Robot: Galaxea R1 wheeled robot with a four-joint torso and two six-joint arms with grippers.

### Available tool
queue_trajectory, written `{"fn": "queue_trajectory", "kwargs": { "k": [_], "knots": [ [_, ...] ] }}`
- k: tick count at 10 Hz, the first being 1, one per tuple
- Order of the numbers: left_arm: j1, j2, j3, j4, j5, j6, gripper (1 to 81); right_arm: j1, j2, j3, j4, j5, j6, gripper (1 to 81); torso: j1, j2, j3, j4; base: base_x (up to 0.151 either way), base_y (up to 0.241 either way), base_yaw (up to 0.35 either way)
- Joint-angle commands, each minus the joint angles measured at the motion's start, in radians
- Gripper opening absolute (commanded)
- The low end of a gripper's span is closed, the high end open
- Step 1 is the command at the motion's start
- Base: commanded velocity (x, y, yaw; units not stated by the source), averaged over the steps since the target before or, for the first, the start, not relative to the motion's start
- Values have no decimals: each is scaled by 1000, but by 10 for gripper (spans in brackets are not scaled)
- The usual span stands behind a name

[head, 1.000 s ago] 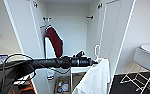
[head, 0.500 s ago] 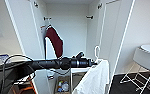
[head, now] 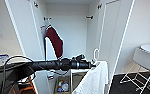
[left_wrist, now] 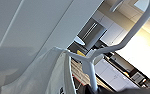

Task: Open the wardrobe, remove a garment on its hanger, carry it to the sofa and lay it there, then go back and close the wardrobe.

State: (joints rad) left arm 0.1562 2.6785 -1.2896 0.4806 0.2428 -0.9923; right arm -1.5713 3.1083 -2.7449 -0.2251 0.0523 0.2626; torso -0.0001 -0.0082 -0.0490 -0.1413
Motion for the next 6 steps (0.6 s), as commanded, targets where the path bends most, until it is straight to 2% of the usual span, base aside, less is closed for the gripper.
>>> {"fn": "queue_trajectory", "kwargs": {
  "k": [1,3,5,6],
  "knots": [
    [-191,23,16,125,222,3,10,33,14,8,-8,-54,-5,811,0,0,0,0,0,0,0],
    [-195,75,26,213,495,1,10,33,14,8,-10,-54,-5,811,0,0,0,0,0,0,0],
    [-198,129,24,239,699,0,10,33,14,8,-10,-54,-5,811,0,0,0,0,0,0,0],
    [-198,173,19,260,874,0,10,32,14,8,-10,-54,-5,811,0,0,0,0,0,0,0]
  ]
}}
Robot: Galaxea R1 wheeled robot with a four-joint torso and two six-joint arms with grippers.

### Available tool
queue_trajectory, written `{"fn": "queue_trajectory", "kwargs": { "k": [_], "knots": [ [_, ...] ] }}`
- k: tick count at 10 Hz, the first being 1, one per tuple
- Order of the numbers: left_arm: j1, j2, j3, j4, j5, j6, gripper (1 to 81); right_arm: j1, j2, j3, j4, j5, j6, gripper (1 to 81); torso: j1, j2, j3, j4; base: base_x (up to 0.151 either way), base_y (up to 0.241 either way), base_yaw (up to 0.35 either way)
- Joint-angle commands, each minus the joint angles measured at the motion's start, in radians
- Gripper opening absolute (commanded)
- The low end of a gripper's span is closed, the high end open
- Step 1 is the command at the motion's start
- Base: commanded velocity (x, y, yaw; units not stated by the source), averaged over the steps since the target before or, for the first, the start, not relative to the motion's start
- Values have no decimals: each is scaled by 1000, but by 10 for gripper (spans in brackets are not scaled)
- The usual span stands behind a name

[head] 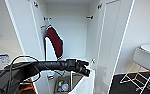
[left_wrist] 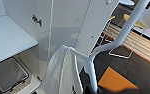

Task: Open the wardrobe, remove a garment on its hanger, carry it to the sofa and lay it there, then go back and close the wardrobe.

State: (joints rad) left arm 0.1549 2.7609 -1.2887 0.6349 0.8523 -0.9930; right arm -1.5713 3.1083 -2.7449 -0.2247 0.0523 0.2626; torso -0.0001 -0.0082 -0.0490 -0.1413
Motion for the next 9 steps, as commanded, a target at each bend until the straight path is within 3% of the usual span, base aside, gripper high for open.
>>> {"fn": "queue_trajectory", "kwargs": {
  "k": [1,2,4,6,8,9],
  "knots": [
    [-194,150,-9,141,487,8,10,33,14,8,-10,-54,-5,811,0,0,0,0,0,0,0],
    [-191,166,-15,135,565,22,10,33,14,8,-10,-54,-5,811,0,0,0,0,0,0,0],
    [-151,151,38,121,580,112,10,33,14,8,-10,-54,-5,811,0,0,0,0,0,0,0],
    [-136,120,89,77,571,143,10,33,14,8,-10,-54,-5,811,0,0,0,0,0,0,0],
    [-134,102,154,97,542,140,10,35,14,7,-12,-54,-5,811,0,0,0,0,0,0,0],
    [-133,90,144,71,471,120,10,35,14,8,-12,-54,-5,811,0,0,0,0,0,0,0]
  ]
}}
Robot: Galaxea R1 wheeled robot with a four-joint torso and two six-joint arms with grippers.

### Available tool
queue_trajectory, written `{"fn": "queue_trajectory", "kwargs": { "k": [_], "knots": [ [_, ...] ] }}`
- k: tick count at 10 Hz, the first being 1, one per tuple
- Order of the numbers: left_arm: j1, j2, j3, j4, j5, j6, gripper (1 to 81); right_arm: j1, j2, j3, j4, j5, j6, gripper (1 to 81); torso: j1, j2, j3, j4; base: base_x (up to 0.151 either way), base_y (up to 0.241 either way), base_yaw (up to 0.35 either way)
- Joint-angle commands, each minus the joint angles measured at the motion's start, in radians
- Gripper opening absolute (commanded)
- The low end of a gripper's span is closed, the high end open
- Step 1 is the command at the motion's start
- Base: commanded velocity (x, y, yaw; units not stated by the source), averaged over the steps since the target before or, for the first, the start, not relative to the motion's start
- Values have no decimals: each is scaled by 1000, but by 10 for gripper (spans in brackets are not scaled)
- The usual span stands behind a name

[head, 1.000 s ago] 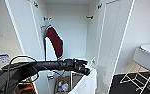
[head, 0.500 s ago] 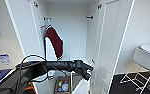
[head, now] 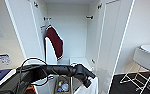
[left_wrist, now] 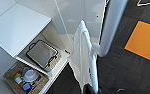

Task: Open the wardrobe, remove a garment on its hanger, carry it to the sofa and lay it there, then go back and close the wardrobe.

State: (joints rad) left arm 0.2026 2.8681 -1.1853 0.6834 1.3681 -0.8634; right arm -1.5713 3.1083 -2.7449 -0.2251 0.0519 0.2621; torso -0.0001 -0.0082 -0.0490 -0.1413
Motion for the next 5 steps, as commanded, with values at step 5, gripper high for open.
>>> {"fn": "queue_trajectory", "kwargs": {
  "k": [5],
  "knots": [
    [-41,-276,33,-102,-764,-22,10,35,12,8,-10,-55,-4,811,0,0,0,0,0,0,0]
  ]
}}
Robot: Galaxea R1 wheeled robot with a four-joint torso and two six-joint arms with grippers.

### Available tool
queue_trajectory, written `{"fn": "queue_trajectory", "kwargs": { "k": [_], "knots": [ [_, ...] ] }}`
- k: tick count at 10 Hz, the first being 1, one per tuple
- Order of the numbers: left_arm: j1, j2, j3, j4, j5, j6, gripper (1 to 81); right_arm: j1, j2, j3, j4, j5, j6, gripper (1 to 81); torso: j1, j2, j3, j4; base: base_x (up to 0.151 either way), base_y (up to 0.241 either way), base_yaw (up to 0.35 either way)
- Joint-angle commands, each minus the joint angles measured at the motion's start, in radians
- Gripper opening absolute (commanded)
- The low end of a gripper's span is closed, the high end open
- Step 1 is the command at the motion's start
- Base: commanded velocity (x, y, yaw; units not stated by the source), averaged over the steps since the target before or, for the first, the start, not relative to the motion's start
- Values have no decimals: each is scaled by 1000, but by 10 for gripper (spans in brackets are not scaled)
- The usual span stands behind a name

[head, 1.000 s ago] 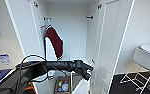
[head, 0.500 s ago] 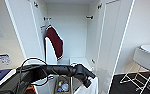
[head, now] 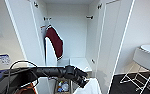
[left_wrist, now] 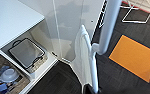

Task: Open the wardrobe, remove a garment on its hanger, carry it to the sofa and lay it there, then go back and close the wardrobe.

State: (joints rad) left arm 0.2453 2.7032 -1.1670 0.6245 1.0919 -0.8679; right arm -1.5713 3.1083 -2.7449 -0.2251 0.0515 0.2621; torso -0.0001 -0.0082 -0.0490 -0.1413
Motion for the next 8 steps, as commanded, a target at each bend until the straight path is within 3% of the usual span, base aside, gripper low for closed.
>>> {"fn": "queue_trajectory", "kwargs": {
  "k": [1,2,8],
  "knots": [
    [-79,-91,7,-72,-497,-19,10,36,14,8,-10,-55,-4,811,0,0,0,0,0,0,0],
    [-74,-80,12,-71,-500,-19,10,36,12,8,-10,-53,-4,811,0,0,0,0,0,0,0],
    [-11,-112,-7,-66,-675,-19,10,35,12,8,-10,-53,-4,811,0,0,0,0,0,0,0]
  ]
}}
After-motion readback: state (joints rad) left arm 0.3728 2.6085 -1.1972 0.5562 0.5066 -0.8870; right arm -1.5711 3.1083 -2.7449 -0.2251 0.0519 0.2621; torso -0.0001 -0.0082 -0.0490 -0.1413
